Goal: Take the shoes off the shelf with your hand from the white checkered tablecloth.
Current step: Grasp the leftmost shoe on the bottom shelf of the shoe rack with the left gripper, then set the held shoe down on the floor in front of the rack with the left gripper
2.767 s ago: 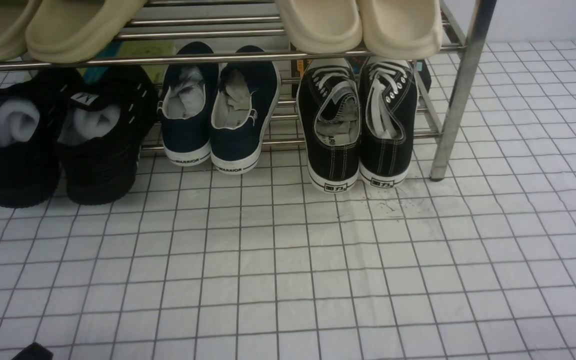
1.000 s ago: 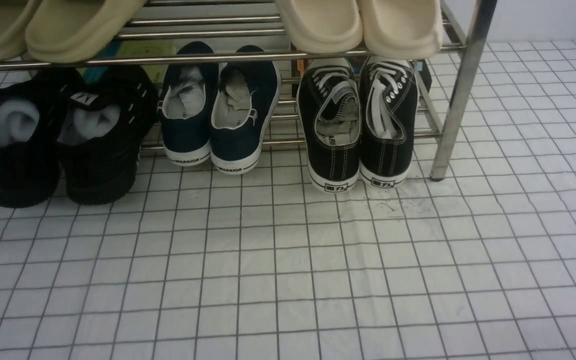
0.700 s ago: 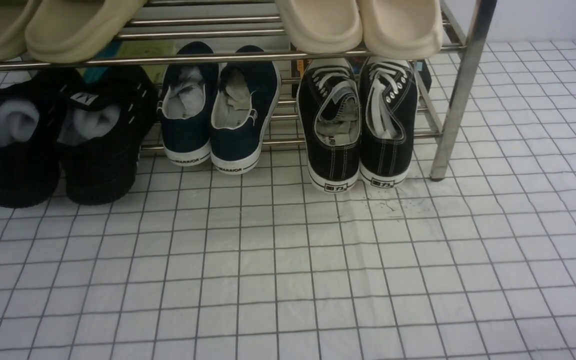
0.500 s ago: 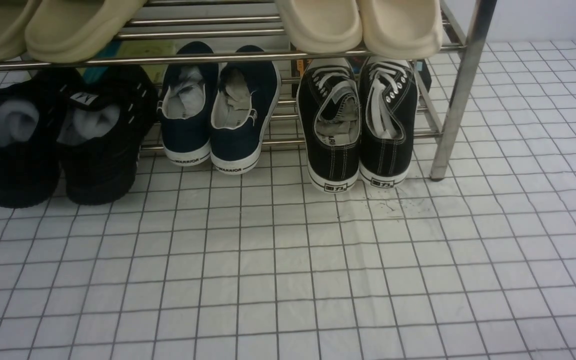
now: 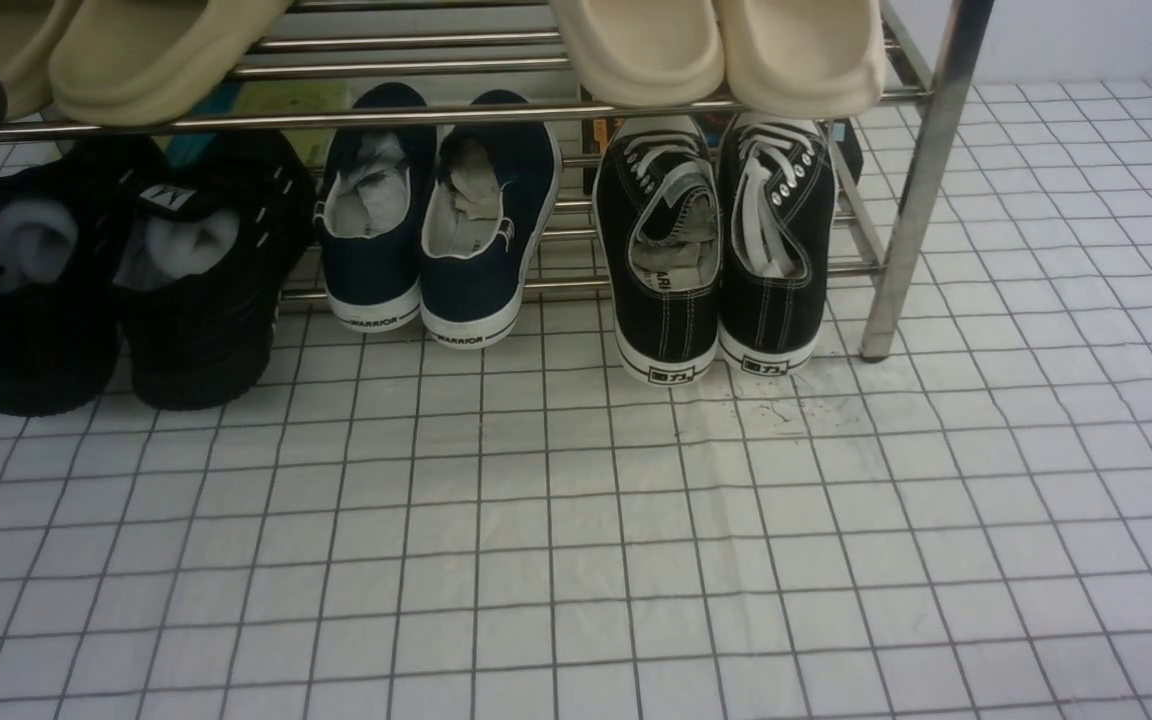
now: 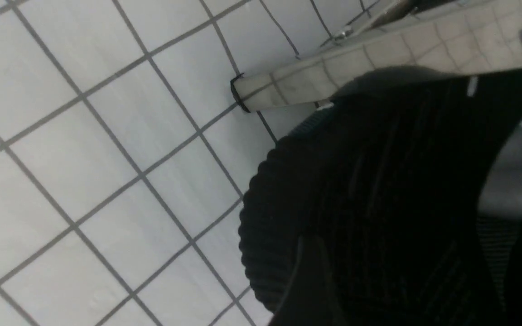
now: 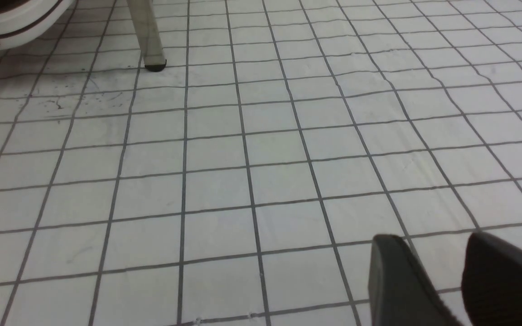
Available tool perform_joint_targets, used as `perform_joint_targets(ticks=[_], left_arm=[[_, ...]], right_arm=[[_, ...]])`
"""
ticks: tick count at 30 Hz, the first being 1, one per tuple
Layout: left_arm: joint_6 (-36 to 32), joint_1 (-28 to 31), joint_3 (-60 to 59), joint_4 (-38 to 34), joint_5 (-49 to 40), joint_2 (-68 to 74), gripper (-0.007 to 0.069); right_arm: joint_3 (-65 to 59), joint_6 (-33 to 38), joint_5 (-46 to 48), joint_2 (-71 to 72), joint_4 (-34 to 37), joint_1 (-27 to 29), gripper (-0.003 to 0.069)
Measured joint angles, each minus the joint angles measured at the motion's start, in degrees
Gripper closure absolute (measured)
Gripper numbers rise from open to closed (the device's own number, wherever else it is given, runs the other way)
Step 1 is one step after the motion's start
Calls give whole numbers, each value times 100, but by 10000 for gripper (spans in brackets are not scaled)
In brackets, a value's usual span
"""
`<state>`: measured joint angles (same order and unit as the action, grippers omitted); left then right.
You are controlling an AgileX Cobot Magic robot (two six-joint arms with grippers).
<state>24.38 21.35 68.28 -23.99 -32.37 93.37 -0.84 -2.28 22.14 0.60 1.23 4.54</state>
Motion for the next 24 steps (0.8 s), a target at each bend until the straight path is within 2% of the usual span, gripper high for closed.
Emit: perform_joint_targets(ticks=[4, 8, 9, 10, 17, 18, 19, 24], left_arm=[[0, 0, 0, -225, 203, 225, 85], [0, 0, 0, -350, 287, 427, 146], [0, 0, 0, -380, 287, 515, 195], [0, 0, 0, -382, 287, 524, 202], [-90, 0, 0, -609, 239, 770, 515], [-90, 0, 0, -615, 230, 770, 524], [-220, 0, 0, -641, 178, 770, 584], [-395, 23, 0, -682, -24, 614, 613]], right_arm=[[0, 0, 0, 0, 0, 0, 420], [0, 0, 0, 0, 0, 0, 420], [0, 0, 0, 0, 0, 0, 420], [0, 0, 0, 0, 0, 0, 420], [0, 0, 0, 0, 0, 0, 420], [0, 0, 0, 0, 0, 0, 420], [0, 0, 0, 0, 0, 0, 420], [0, 0, 0, 0, 2, 0, 420]])
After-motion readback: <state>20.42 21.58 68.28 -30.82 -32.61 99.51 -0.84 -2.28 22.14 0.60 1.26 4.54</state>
